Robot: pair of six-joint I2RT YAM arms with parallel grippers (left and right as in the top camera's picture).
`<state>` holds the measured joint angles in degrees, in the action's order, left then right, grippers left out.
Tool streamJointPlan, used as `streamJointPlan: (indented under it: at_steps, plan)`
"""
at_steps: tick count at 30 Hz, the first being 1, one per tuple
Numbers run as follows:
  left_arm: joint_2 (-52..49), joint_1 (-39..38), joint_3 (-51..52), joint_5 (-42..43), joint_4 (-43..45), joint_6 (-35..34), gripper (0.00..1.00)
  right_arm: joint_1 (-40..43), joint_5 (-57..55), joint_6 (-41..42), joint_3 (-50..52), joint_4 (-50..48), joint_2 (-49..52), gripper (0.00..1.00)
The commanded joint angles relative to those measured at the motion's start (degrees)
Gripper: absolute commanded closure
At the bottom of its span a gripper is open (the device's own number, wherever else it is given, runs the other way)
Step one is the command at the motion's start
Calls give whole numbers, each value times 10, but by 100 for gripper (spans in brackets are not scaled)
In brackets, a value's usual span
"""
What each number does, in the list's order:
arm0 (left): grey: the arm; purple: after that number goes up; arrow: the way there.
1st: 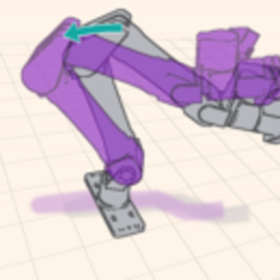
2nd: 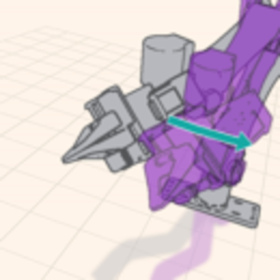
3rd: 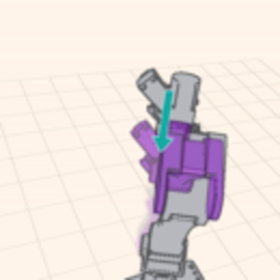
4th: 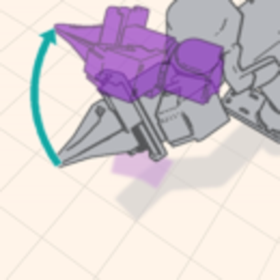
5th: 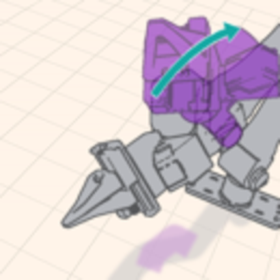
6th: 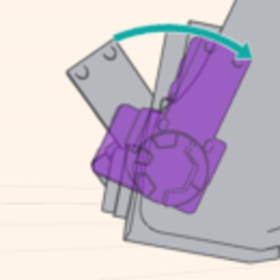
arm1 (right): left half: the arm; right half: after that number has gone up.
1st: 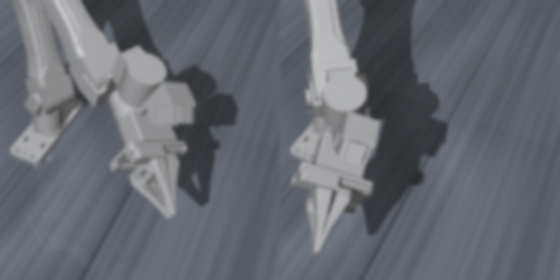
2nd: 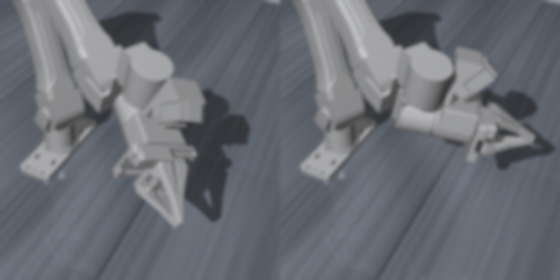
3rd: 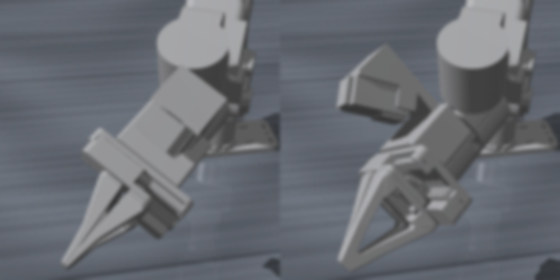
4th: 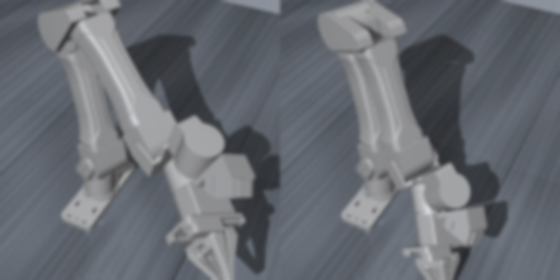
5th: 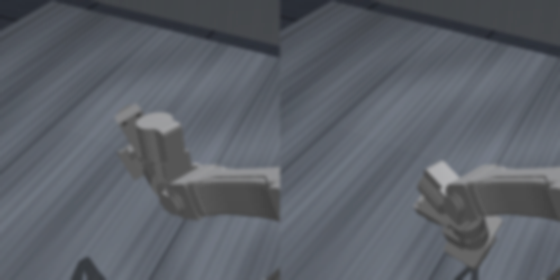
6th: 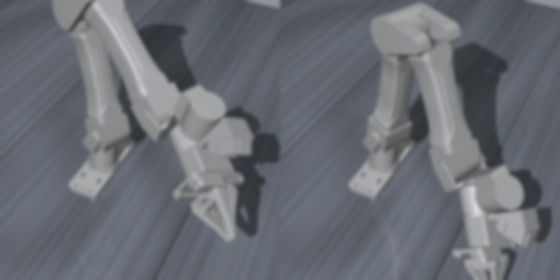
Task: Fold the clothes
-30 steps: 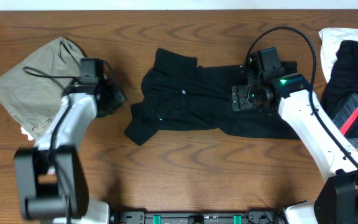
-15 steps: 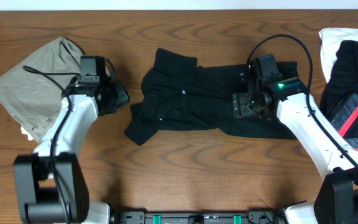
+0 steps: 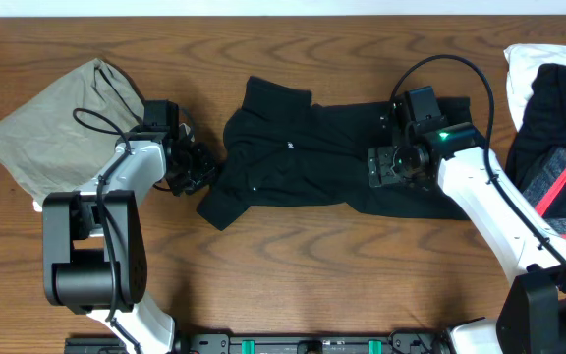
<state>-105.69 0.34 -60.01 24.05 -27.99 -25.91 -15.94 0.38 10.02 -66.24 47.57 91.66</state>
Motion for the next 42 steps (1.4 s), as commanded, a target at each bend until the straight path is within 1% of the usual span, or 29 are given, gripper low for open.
streamJointPlan:
  at_steps: [1,4,7,8,10,18,26,30,34,38,42]
  plan:
    - [-7,0,6,13,0,-3,64,4,-6,-4,4,1,3,16]
    - [-7,-1,6,13,3,-3,66,4,-6,-4,4,0,3,16]
    - [-7,0,6,15,13,-3,75,4,-6,-4,4,0,3,16]
    - [-7,0,6,16,17,-3,79,4,-6,-4,4,0,3,16]
    - [-7,0,6,25,29,-1,93,4,-6,-4,4,0,3,16]
    - [1,5,-2,25,60,9,94,4,-6,-4,4,0,3,16]
    - [36,24,-14,9,58,8,94,11,-7,-4,4,14,3,16]
    - [36,24,-14,6,48,8,94,24,-38,7,13,29,5,16]
    - [36,24,-14,4,42,8,94,38,-40,8,46,7,5,16]
    - [36,24,-14,3,41,8,94,59,-40,29,84,-30,5,16]
    - [36,23,-13,4,39,8,94,90,-40,28,95,-57,5,16]
